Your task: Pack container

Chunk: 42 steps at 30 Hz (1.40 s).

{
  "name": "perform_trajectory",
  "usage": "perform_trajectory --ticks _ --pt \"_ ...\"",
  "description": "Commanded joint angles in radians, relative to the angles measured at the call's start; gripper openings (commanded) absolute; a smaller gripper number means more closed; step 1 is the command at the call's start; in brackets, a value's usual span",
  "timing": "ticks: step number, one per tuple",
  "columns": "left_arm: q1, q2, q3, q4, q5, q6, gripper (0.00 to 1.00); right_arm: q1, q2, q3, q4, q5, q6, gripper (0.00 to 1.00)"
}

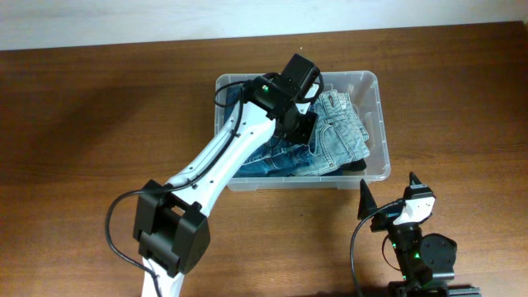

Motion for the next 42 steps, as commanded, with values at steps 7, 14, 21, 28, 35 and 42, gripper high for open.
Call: perform_trajectory --ticks 7,14,21,28,35,42 --pt "-0.018 -0.124 -0.008 -0.141 0.02 -0.005 0.17 -0.008 -0.008 -0.007 0.001 -0.013 -0.008 0.98" --pt "-0.019 -0.109 -0.011 -0.156 -0.005 -0.007 0.17 -0.008 -0.008 -0.007 0.001 -0.013 -0.008 0.98" --pt "-0.019 -0.062 -0.011 -0.148 -0.004 -0.007 0.17 -0.008 -0.008 -0.007 0.001 -0.013 -0.008 0.98" --pt "-0.018 0.031 -0.012 -0.168 0.039 -0.008 0.17 -0.008 -0.008 -0.007 0.001 -0.013 -0.007 0.98" --pt "-0.018 0.031 -0.011 -0.173 0.037 -0.006 0.17 -0.008 -0.008 -0.007 0.001 -0.013 -0.008 0.98" --pt "-0.018 -0.031 0.026 -0.179 0.037 0.042 0.17 -0.008 -0.008 -0.007 0.001 -0.013 -0.008 0.98"
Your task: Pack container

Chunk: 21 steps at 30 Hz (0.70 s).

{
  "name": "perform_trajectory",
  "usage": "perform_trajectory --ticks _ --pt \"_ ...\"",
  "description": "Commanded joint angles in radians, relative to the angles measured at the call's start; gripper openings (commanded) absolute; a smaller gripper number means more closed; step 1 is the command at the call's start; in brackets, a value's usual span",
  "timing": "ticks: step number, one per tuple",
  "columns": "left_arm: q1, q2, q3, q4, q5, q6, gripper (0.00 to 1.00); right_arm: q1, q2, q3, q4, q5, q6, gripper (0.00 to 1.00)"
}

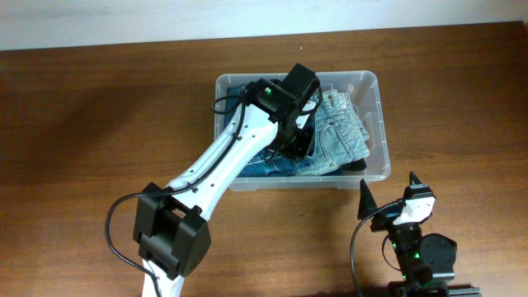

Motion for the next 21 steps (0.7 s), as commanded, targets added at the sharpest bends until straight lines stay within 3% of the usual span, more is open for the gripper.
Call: perform_trajectory --ticks 1,5,7,8,18,21 --pt "-0.001 -0.043 0.029 -0.008 0.007 0.038 0.17 -0.008 -0.008 -0.007 0.001 -0.013 -0.006 0.98" --pt "-0.001 -0.101 0.044 -0.007 -0.023 0.038 0.21 -0.008 -0.008 -0.007 0.001 -0.013 -0.007 0.98" --pt "-0.001 -0.132 0.044 -0.012 -0.063 0.038 0.35 -0.008 -0.008 -0.007 0.001 -0.013 -0.006 0.98" --pt "-0.001 -0.141 0.044 -0.018 -0.075 0.038 0.37 -0.008 -0.008 -0.007 0.001 -0.013 -0.007 0.98" --pt "0.002 -0.183 0.044 -0.094 -0.196 0.038 0.49 -0.008 -0.008 -0.007 0.001 -0.013 -0.007 0.98" --pt "0.002 -0.185 0.044 -0.093 -0.196 0.038 0.62 -0.008 -0.008 -0.007 0.001 -0.013 -0.007 0.98"
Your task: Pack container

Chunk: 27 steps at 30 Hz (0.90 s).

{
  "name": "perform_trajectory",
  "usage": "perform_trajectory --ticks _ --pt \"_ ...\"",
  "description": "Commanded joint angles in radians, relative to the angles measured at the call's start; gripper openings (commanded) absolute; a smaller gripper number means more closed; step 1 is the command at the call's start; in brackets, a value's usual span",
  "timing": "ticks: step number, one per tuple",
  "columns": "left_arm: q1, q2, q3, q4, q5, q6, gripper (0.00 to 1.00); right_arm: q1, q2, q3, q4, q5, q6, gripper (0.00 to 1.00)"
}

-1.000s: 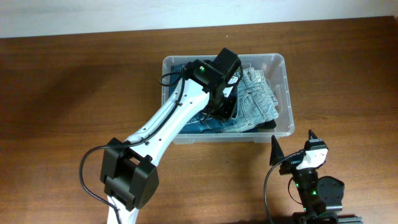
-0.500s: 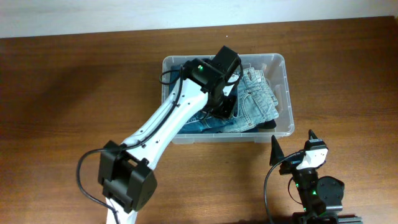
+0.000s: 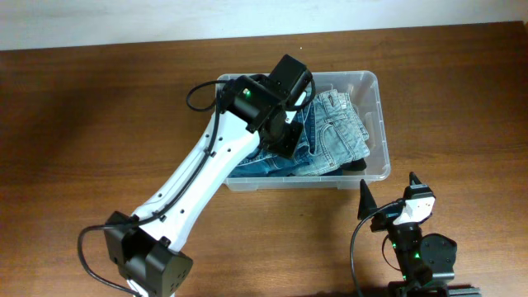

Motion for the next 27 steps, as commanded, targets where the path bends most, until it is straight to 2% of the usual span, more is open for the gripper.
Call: perform_trajectory --ticks 1,3,4,17,27 --pt "0.002 -0.032 0.019 -0.004 -0.029 0.01 0.67 -0.008 -0.008 -0.007 0.001 -0.013 -0.007 0.98" --pt "0.002 -0.032 0.019 -0.005 -0.029 0.01 0.84 -0.008 -0.008 -0.007 0.001 -0.013 -0.007 0.98" --pt "0.002 -0.032 0.019 -0.008 -0.029 0.01 0.99 -0.008 -0.008 -0.007 0.001 -0.013 -0.007 0.98" --pt "0.001 -0.032 0.019 -0.043 -0.028 0.01 0.99 -0.008 -0.008 -0.007 0.001 -0.013 -0.007 0.98" --pt "0.0 -0.032 0.019 -0.173 -0.025 0.01 0.99 -0.008 -0.008 -0.007 0.001 -0.013 -0.007 0.98"
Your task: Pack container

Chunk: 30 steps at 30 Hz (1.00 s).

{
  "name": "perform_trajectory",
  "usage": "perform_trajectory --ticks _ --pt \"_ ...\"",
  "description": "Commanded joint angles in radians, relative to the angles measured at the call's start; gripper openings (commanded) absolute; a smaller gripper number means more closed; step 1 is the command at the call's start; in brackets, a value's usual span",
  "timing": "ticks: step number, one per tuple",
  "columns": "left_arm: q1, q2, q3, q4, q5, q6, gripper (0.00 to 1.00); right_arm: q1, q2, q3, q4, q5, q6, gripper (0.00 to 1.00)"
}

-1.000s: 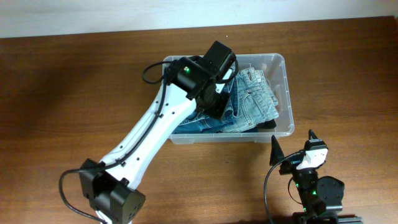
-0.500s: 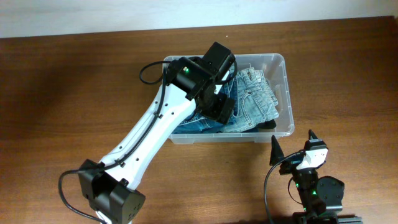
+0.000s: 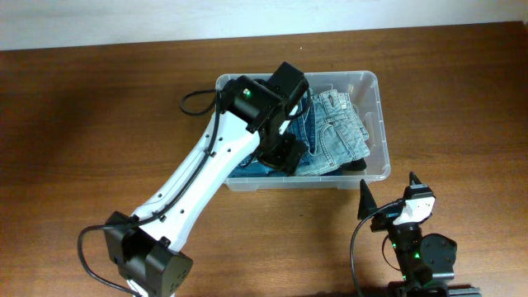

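A clear plastic container [image 3: 375,124] stands at the middle of the table, with blue denim jeans [image 3: 334,132] folded inside it. My left arm reaches into it from the front left. The left gripper [image 3: 285,154] is low on the darker denim near the front wall, and its fingers are hidden under the wrist, so open or shut does not show. My right gripper [image 3: 388,190] rests at the table's front right, outside the container, open and holding nothing.
A black cable loops off the left arm over the container's left rim [image 3: 221,82]. The brown wooden table [image 3: 99,124] stretches to either side. A pale wall runs along the far edge.
The left gripper has shifted a little toward the container's front wall and sits lower on the dark denim. The right arm has not moved.
The left gripper was over the jeans at the container's middle. It then stood nearer the front, later further left with the arm stretched out flatter. Now it is down on the denim at the front. The right arm stayed parked throughout.
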Motion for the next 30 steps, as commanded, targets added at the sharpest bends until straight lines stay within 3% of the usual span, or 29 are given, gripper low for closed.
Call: perform_trajectory --ticks 1,12,20,24,30 --pt "0.0 -0.031 0.019 -0.016 -0.006 0.005 0.99 -0.008 -0.008 -0.007 0.001 -0.013 -0.008 0.98" --pt "0.0 -0.031 0.019 0.008 -0.012 0.006 0.99 -0.008 -0.008 -0.007 0.001 -0.013 -0.008 0.98" --pt "0.001 -0.164 -0.019 0.203 -0.079 0.037 0.99 -0.008 -0.008 -0.007 0.001 -0.013 -0.008 0.98" --pt "0.002 -0.309 -0.146 0.31 -0.079 0.134 0.99 -0.008 -0.008 -0.007 0.001 -0.013 -0.008 0.98" --pt "0.05 -0.544 -0.471 0.425 -0.078 0.15 0.99 -0.008 -0.008 -0.007 0.001 -0.013 -0.008 0.98"
